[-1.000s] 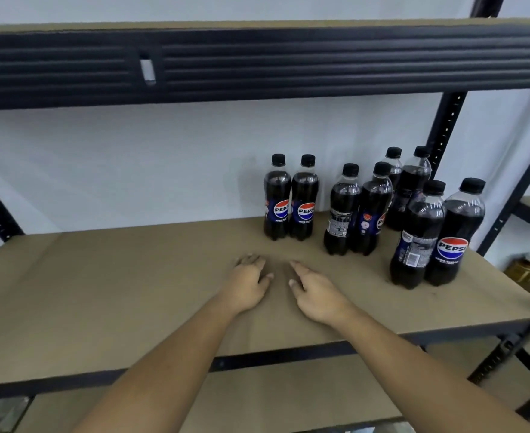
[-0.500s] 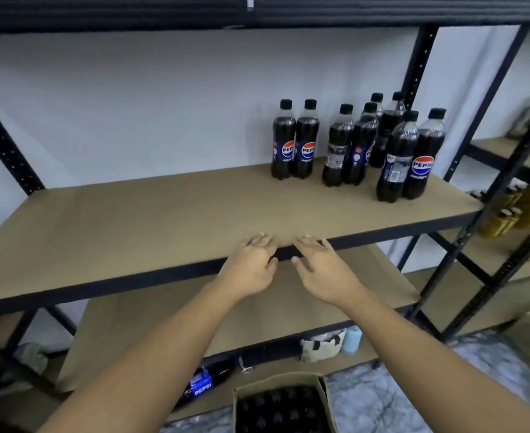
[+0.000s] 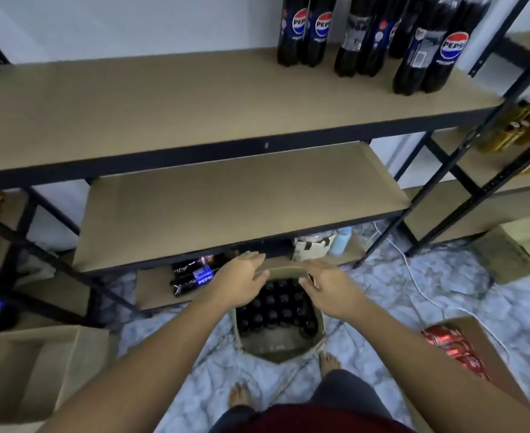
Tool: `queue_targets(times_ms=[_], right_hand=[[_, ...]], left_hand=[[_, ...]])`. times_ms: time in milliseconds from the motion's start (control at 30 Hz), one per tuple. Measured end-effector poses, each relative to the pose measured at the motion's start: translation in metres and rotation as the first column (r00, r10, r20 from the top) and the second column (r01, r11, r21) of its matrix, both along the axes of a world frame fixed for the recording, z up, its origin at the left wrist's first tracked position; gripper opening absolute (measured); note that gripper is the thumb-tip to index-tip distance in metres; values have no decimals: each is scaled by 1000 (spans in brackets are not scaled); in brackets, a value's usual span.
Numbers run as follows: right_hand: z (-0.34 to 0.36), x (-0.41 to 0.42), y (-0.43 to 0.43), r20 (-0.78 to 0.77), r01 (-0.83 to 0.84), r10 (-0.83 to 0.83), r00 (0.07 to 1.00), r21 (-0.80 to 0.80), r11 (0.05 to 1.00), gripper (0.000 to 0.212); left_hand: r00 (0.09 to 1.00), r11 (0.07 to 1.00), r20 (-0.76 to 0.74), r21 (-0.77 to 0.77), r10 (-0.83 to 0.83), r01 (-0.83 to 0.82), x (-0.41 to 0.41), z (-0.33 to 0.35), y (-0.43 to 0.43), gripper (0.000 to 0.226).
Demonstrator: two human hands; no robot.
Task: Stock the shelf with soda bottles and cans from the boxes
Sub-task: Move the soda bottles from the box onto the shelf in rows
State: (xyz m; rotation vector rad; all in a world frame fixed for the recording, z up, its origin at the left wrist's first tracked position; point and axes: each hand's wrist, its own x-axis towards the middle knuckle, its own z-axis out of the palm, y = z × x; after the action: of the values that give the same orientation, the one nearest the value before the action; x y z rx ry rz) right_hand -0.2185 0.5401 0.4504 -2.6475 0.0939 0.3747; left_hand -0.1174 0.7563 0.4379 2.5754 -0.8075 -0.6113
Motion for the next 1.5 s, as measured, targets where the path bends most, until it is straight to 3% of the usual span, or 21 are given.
queue_targets(times_ms=[267,433,533,633,733,867,1000,1200,1333,1400,1500], right_hand=[[-77,-45,-21,-369,76,-47,928,63,995,35],[-147,-44,-41,-493,275,-201,846,81,958,49],[-233,-38,-50,-566,406,-285,773,96,909,59],[-359,-36,-61,-653,557,-384,653,70,828,58],[-390,-6,-57,-671,685,-503,545,10,729,58],[-468,9,-58,-690,888,-624,366,59,456,60],[-542,9,-43,-637,962,-732,241,59,266,63],[-574,3,-34,-511,980,-837,196,90,175,48],[-574,2,-37,-488,984,-855,176,120,135,43],[-568,1,-38,-500,982,-846,186,115,147,41],[-535,-2,-48,-532,963,-805,262,90,254,33]], left_hand=[[967,992,-242,109,82,-57,-52,-82,-9,54],[927,989,-356,131,115,-73,-57,-144,-42,56],[911,987,-391,132,131,-86,-45,-214,-70,56],[888,982,-430,152,164,-109,-29,-306,-101,55],[849,982,-498,150,175,-114,-15,-395,-129,53],[822,977,-529,127,211,-169,2,-486,-163,49],[816,975,-537,67,213,-210,7,-539,-191,48],[808,967,-538,61,240,-246,2,-570,-206,45],[805,959,-530,59,266,-278,1,-568,-206,30],[813,961,-521,59,260,-270,-1,-558,-204,28],[813,945,-499,40,300,-324,-12,-534,-199,24]])
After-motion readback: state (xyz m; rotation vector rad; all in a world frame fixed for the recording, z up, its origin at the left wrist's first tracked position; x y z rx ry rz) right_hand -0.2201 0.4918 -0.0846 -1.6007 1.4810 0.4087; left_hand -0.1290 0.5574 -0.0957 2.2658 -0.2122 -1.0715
